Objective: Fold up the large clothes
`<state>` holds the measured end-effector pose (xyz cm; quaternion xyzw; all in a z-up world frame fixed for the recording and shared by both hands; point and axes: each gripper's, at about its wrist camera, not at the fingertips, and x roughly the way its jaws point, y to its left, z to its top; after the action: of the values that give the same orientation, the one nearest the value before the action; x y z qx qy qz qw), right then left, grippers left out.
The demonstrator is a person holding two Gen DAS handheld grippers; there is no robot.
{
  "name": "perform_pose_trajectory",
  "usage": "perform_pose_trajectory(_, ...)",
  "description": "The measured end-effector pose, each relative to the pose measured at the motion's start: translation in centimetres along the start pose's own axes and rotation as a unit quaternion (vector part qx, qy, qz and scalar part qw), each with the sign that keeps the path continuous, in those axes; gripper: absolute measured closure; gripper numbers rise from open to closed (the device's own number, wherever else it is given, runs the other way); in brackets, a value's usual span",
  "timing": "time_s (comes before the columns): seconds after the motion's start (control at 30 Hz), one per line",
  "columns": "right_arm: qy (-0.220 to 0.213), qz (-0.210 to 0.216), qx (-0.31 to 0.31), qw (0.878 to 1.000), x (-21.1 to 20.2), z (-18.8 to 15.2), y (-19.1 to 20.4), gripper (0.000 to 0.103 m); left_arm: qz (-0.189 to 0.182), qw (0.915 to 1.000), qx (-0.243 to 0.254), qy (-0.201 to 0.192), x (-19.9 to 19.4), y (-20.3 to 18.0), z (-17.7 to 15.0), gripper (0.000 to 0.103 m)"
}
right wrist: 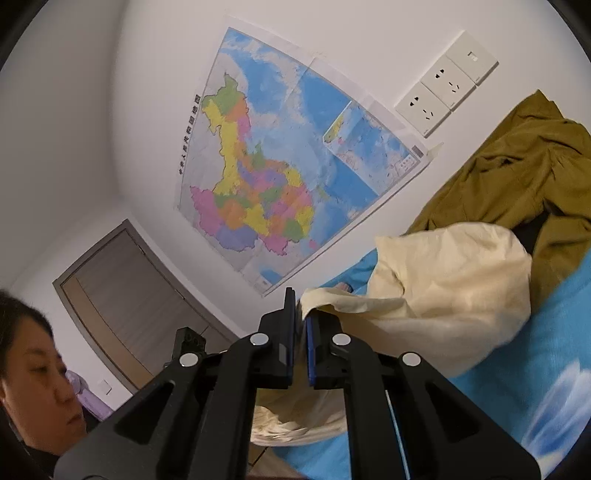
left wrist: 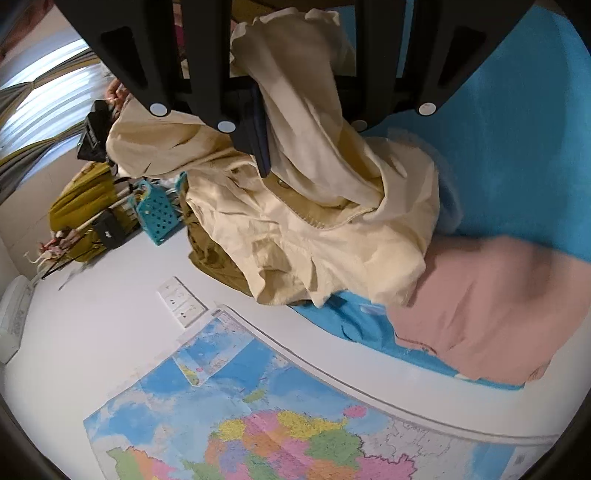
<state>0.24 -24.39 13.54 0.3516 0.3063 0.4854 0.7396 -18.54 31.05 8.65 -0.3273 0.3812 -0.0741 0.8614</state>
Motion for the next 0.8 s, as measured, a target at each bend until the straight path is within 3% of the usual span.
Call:
perform_pose_trajectory(0.4,0.006,-0.058,0.029,0.998,6.5,6.5,-4.3,0.098,0.056,0.9979,-0.016,0.028,4.3,-0.1,8.7,0.080)
perform_pose_trajectory(0.8,0.031,-0.153,0.073,0.985,13.4,10.0,-11.3,0.099,0.111,0.9893,-0.064,0.070,11.9,3.8,15.7,0.080)
